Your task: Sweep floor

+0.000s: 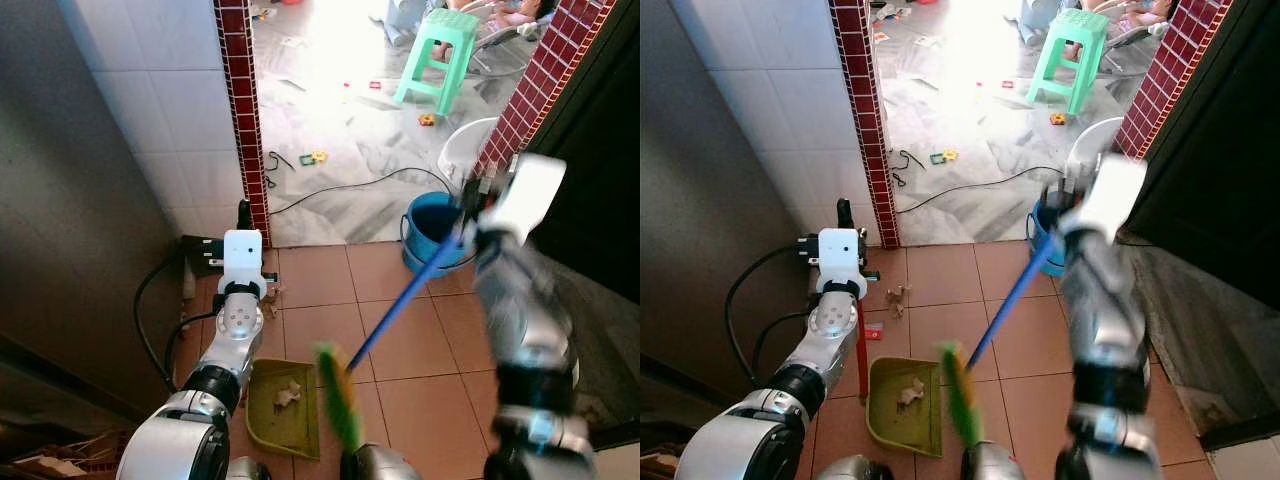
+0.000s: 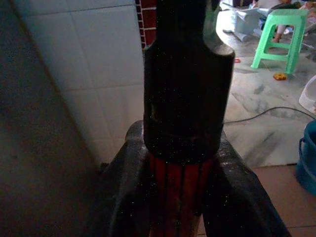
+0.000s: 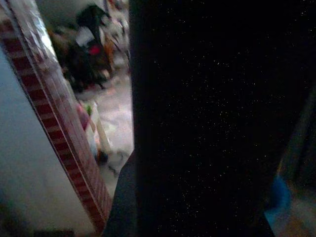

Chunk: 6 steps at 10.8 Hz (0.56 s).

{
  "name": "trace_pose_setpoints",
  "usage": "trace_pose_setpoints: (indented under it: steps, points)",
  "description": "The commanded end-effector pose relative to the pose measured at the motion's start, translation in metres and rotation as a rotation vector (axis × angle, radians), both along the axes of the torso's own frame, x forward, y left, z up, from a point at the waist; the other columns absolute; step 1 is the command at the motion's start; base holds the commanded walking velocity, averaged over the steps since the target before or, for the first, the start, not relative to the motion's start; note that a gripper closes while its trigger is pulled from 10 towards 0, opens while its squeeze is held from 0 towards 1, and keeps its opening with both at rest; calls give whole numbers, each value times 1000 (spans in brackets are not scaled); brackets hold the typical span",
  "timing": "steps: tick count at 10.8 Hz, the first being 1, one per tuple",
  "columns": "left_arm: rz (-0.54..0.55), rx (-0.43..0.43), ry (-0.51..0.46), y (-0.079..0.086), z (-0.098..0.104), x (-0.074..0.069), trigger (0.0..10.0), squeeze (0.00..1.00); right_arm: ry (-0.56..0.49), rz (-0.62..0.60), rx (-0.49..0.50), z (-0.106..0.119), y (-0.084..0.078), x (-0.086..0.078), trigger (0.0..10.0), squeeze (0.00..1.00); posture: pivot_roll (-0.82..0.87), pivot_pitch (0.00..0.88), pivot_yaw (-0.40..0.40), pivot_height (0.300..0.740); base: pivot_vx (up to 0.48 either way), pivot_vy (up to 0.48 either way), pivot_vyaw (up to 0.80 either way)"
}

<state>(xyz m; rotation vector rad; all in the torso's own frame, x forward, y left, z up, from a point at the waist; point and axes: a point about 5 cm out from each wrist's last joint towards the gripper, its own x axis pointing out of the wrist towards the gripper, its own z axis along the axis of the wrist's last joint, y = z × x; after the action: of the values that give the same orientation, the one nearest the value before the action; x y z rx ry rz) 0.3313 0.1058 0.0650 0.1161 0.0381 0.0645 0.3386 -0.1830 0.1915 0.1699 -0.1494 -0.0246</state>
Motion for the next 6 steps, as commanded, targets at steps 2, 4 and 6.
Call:
trace_pose_setpoints:
  steps: [2, 4, 6]
  points:
    - [-29, 9, 60, -4, -10, -4, 10000, 0, -134, -4, -106, 26, -5, 0, 10000, 0, -145, 37, -9, 740, 0, 0, 0]
    - [-32, -65, 20, 2, -1, 2, 10000, 0, -97, -73, -235, 11, -16, -5, 10000, 0, -148, 25, 1, 740, 0, 0, 0]
    - [-22, -166, -143, 14, 34, 12, 10000, 0, -35, -96, -293, -26, -18, -22, 10000, 0, -128, 25, 13, 740, 0, 0, 0]
